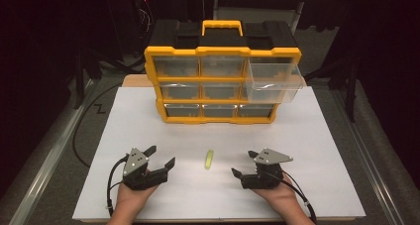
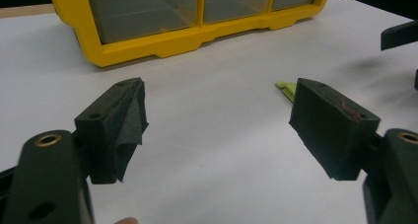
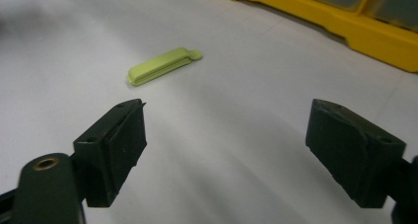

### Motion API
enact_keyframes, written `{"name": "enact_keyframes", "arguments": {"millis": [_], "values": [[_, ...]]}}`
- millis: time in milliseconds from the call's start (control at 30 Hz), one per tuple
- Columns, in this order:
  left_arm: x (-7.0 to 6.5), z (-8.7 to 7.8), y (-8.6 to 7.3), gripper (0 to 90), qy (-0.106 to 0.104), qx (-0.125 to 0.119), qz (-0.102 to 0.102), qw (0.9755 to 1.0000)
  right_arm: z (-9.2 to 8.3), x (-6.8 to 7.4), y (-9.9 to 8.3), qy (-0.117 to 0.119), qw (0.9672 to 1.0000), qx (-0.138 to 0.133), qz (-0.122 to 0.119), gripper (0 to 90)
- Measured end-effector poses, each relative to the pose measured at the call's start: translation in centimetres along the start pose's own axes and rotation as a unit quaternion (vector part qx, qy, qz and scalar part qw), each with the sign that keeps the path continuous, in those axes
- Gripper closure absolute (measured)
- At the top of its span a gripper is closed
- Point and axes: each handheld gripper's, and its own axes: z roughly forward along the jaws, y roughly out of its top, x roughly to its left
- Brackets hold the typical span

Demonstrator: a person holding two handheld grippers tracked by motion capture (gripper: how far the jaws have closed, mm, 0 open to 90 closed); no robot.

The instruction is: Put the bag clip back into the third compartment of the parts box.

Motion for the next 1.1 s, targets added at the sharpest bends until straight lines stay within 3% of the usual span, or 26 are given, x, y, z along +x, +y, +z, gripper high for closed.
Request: {"name": "enact_keyframes", "arguments": {"millis": [233,267,300,567,600,700,733,833,967,1100], "values": [[0.2,-0.1,0.0,19.2,-0.002,0.0,-0.003,1.0,1.9,1.0,1.2,0.034,0.9993,0.006,-0.008,42.3],[0.3,-0.1,0.0,18.3,-0.002,0.001,-0.004,1.0,2.5,1.4,1.6,0.042,0.9991,0.006,-0.005,50.5],[0.3,-0.1,0.0,18.3,-0.002,0.001,-0.004,1.0,2.5,1.4,1.6,0.042,0.9991,0.006,-0.005,50.5],[0.4,-0.2,0.0,15.1,-0.004,0.0,-0.002,1.0,5.2,3.0,3.2,0.057,0.9983,0.008,-0.012,77.1],[0.4,-0.2,0.0,14.1,-0.004,0.0,-0.002,1.0,5.8,3.4,3.4,0.061,0.998,0.011,-0.016,84.5],[0.5,-0.3,0.0,12.8,-0.01,-0.004,-0.005,0.9999,6.4,4.0,3.7,0.064,0.9976,0.014,-0.023,90.0],[0.5,-0.2,0.0,10.7,-0.011,-0.004,-0.005,0.9999,6.9,4.5,4.0,0.074,0.9964,0.019,-0.036,90.0],[0.4,-0.2,0.1,7.6,-0.014,-0.001,-0.003,0.9999,7.4,5.3,4.2,0.076,0.9955,0.029,-0.047,90.0],[0.4,-0.1,0.1,0.3,-0.014,0.001,-0.004,0.9999,8.3,6.3,4.4,0.064,0.994,0.057,-0.068,90.0],[0.4,-0.1,0.1,0.2,-0.012,0.0,0.0,0.9999,8.3,6.0,4.4,0.056,0.993,0.074,-0.073,90.0]]}}
